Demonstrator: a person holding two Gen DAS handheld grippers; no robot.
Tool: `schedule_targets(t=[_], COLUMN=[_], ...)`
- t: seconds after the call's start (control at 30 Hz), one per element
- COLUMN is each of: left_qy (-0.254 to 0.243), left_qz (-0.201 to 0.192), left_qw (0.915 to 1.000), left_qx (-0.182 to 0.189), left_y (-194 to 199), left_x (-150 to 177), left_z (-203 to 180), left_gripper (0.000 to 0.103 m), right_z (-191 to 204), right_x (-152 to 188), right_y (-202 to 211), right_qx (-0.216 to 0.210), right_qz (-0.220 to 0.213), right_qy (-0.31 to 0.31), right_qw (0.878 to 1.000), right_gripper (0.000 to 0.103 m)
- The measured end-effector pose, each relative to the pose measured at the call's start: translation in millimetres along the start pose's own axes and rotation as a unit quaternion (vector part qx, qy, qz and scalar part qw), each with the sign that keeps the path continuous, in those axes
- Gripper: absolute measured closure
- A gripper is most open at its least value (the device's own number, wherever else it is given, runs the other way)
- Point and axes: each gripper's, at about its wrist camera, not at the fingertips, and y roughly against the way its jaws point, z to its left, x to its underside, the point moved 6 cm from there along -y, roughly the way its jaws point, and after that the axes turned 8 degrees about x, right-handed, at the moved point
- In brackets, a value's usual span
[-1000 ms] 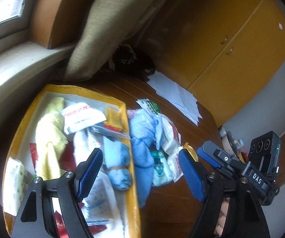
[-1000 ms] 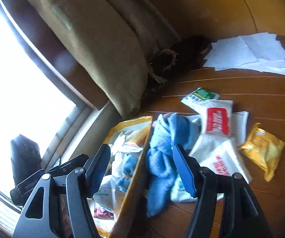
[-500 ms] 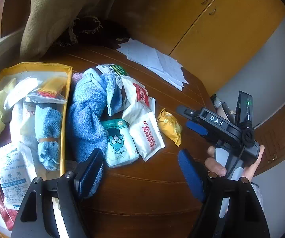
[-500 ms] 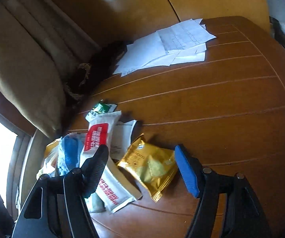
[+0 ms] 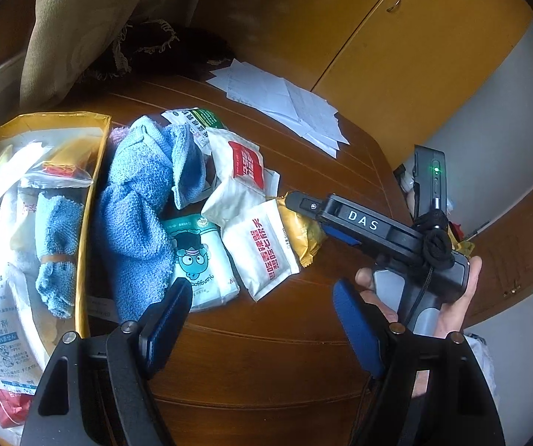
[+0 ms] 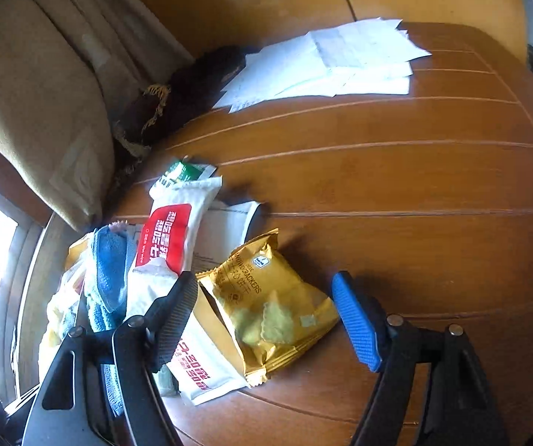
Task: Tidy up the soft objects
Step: 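Reach and grasp the yellow chip bag with the right gripper, then grasp another white red-printed packet with the left gripper while the right lifts the chip bag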
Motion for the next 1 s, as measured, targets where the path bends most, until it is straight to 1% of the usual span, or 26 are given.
schedule_targets(t=[0.1,0.17,0.23,0.3,0.4,0.47,0.5,0.57,0.63,0.7,0.77,0.87,0.93,1.0], left_qy=[-0.008,-0.009,-0.01,-0.011,-0.02,-0.026,-0.03,-0.036,-0.042,-0.046,-0.047,-0.045,-0.034,-0.038], left_qz=[0.003,0.006,0.009,0.013,0.017,0.018,0.019,0.023,0.027,0.035,0.042,0.046,0.049,0.052], left_qw=[1.0,0.9999,0.9998,0.9997,0.9994,0.999,0.9988,0.998,0.9971,0.9956,0.9947,0.9929,0.9919,0.9893], left_qx=[-0.004,-0.007,-0.012,-0.017,-0.025,-0.03,-0.035,-0.047,-0.058,-0.074,-0.081,-0.1,-0.112,-0.131], left_y=[-3.4,-5.3,-8.3,-10.6,-15.6,-19.2,-21.7,-29.1,-38.4,-50.3,-62.7,-80.1,-89.3,-99.8], left_x=[2.3,3.4,4.3,5.2,4.8,3.3,2.7,0.9,-2.0,-5.0,-8.0,-14.6,-19.9,-25.4], left_z=[-2.9,-3.9,-4.2,-5.4,-10.8,-14.3,-15.5,-16.2,-16.8,-17.5,-18.8,-20.7,-20.8,-22.1], left_gripper=[0.021,0.021,0.021,0.021,0.021,0.021,0.021,0.021,0.021,0.021,0.021,0.021,0.021,0.021], right_z=[5.2,6.4,5.1,4.3,2.6,1.9,0.5,-4.0,-12.0,-21.6,-31.5,-44.0,-48.1,-49.9], right_x=[0.5,5.3,8.7,11.3,13.5,12.9,12.4,11.9,10.0,7.8,6.1,2.8,1.4,1.0], right_y=[-4.0,-1.8,0.5,1.6,3.2,3.1,3.8,5.9,9.2,12.2,17.6,29.9,34.8,37.6], right_qx=[0.01,0.014,0.01,0.016,0.038,0.042,0.04,0.026,0.018,0.019,0.014,0.001,-0.005,-0.012], right_qz=[0.011,0.004,-0.006,-0.011,-0.015,-0.015,-0.014,-0.009,-0.007,-0.009,-0.014,-0.031,-0.037,-0.037], right_qy=[0.028,0.044,0.042,0.043,0.045,0.047,0.044,0.028,0.01,-0.012,-0.036,-0.066,-0.076,-0.08], right_qw=[0.999,0.999,0.999,0.999,0.998,0.998,0.998,0.999,1.0,1.0,0.999,0.997,0.996,0.996], right_gripper=[0.028,0.028,0.028,0.029,0.039,0.042,0.044,0.054,0.058,0.059,0.059,0.06,0.06,0.06])
